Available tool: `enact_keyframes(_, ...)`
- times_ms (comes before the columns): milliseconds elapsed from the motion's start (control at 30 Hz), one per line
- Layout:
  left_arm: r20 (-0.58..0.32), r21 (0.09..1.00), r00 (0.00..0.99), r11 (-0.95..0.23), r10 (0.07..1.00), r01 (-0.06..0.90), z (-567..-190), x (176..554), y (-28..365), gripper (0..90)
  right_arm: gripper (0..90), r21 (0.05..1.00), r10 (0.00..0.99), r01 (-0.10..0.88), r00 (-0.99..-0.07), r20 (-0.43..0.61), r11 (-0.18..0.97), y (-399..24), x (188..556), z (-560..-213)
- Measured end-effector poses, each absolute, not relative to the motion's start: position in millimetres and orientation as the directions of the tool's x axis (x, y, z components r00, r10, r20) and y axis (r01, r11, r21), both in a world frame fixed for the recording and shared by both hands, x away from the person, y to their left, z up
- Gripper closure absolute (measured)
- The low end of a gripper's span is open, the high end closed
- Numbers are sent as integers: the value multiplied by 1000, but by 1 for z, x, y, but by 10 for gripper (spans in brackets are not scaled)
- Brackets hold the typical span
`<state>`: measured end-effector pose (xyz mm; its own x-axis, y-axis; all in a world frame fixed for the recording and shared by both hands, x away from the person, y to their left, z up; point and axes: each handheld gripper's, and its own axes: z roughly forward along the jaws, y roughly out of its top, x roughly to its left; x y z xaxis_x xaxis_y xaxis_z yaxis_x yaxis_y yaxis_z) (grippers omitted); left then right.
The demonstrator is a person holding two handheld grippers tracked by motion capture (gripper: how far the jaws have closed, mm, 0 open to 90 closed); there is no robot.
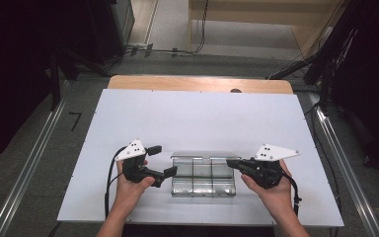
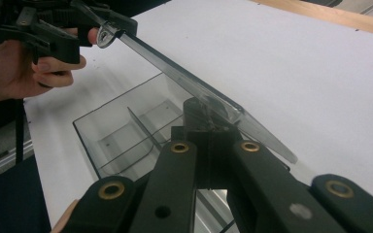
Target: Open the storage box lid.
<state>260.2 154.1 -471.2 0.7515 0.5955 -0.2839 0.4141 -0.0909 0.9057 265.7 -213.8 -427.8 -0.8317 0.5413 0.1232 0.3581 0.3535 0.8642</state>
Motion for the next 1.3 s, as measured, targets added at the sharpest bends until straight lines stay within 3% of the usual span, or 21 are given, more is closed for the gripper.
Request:
enact_keyframes(533, -290, 910, 775, -88, 561, 404, -470, 285, 145, 64, 887, 875, 537, 351, -834, 130, 333, -211, 279, -417)
enact_keyframes(900, -312, 900, 752, -74, 581, 430, -477, 294, 145, 239, 887, 884, 529, 340, -839, 130, 322, -207, 288, -414)
enact_keyframes(1033, -316, 893, 742, -78, 591, 442, -478, 295, 143, 326, 887, 884, 533, 342, -836, 132, 317, -208, 291, -416)
enact_keyframes(1100, -312, 894, 748, -84, 586, 440, -479, 295, 141, 416, 887, 885, 538, 347, -832, 137, 310, -209, 291, -416)
enact_keyframes(1300, -322, 890, 725, -66, 609, 451, -480, 296, 141, 483, 887, 887, 541, 345, -830, 136, 306, -212, 292, -417)
